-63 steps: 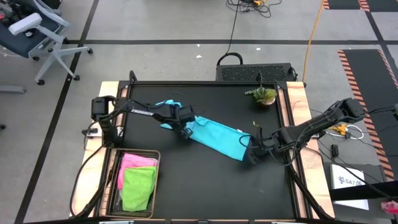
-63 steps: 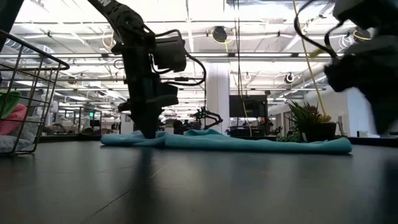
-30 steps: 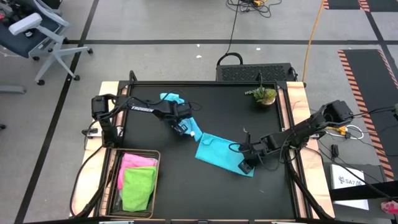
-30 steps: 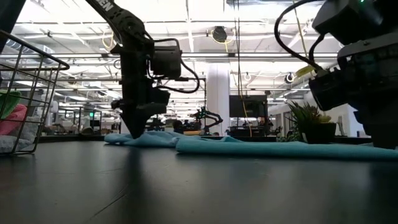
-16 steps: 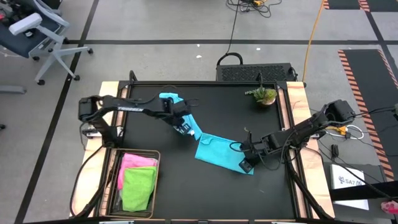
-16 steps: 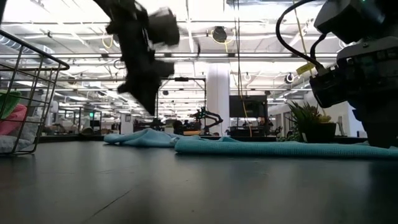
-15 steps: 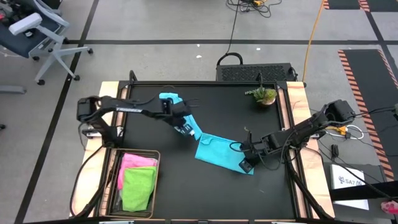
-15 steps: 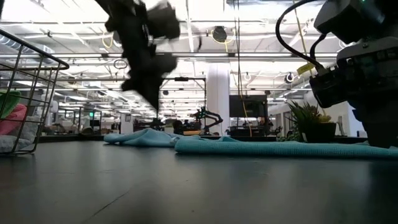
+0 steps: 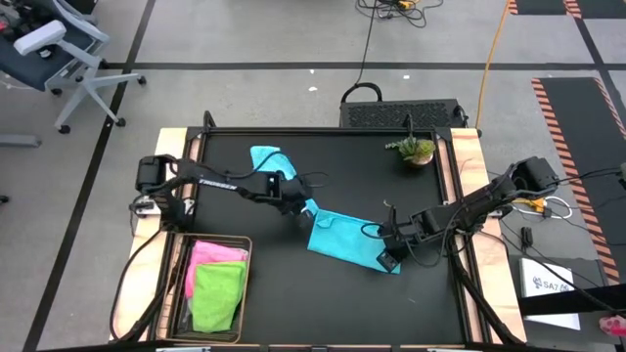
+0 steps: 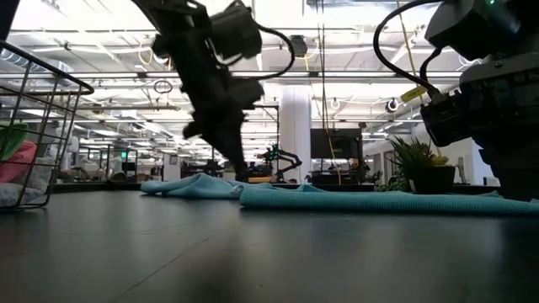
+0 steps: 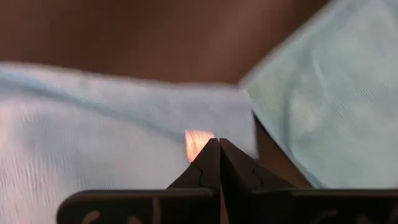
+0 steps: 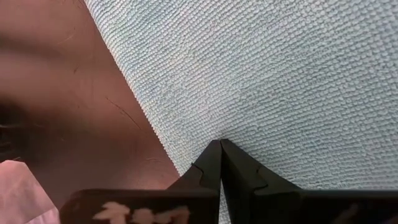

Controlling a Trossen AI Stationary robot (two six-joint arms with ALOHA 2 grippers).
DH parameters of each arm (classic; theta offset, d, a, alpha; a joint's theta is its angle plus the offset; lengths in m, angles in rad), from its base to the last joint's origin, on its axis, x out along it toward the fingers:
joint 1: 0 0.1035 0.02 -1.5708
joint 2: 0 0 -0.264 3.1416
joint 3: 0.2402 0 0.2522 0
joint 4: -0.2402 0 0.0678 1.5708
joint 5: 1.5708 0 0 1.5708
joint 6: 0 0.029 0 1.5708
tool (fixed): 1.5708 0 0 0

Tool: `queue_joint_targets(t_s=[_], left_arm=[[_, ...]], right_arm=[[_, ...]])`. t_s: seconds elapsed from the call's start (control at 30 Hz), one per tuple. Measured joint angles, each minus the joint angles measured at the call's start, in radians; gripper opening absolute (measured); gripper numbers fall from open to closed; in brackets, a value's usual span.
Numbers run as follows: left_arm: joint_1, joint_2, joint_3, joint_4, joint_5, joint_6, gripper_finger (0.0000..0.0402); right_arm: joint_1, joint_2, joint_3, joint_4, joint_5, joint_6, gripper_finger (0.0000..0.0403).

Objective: Fold microfiber towels
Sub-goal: Fold the right blue microfiber cloth

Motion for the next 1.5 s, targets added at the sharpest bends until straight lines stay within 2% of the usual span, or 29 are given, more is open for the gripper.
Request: queue_joint_targets(t_s=[0.1, 0.3, 0.43, 0.63, 0.77, 0.93, 1.07, 1.17, 1.33, 1.5], left_arm=[[0.011, 0.038, 0.000, 0.021, -0.053, 0.009, 0.0002], [0.031, 0.119, 0.001, 0.037, -0.045, 0.000, 0.0003], [0.026, 0.132, 0.006, -0.045, 0.040, -0.026, 0.0004], [-0.015, 0.099, 0.004, -0.272, 0.244, -0.051, 0.0004], [-0.033, 0.033, -0.007, -0.381, 0.234, -0.060, 0.0002], [-0.056, -0.106, -0.001, -0.226, 0.121, -0.037, 0.0002], [-0.076, -0.126, -0.001, 0.008, 0.118, 0.075, 0.0002], [-0.090, -0.088, 0.000, 0.092, 0.132, 0.166, 0.0001], [-0.130, 0.003, -0.001, 0.120, 0.162, 0.311, 0.0001], [-0.161, 0.074, -0.001, 0.185, 0.166, 0.346, 0.0001]], right_arm=[[0.000, 0.000, 0.000, 0.004, 0.000, 0.001, 0.0000], [0.000, 0.000, 0.000, 0.001, 0.001, -0.001, 0.0000], [0.000, 0.000, 0.000, 0.001, 0.001, -0.001, 0.0000], [0.000, 0.000, 0.000, 0.000, 0.000, -0.004, 0.0000], [0.000, 0.000, 0.000, 0.001, -0.001, -0.004, 0.0000], [0.000, 0.000, 0.000, 0.001, -0.001, -0.007, 0.0000], [0.000, 0.000, 0.000, 0.001, -0.001, -0.007, 0.0000], [-0.004, 0.000, 0.000, 0.004, 0.002, -0.005, 0.0000], [-0.037, 0.000, 0.000, 0.014, 0.045, -0.008, 0.0000], [-0.076, 0.000, -0.001, 0.028, 0.055, -0.028, 0.0000]])
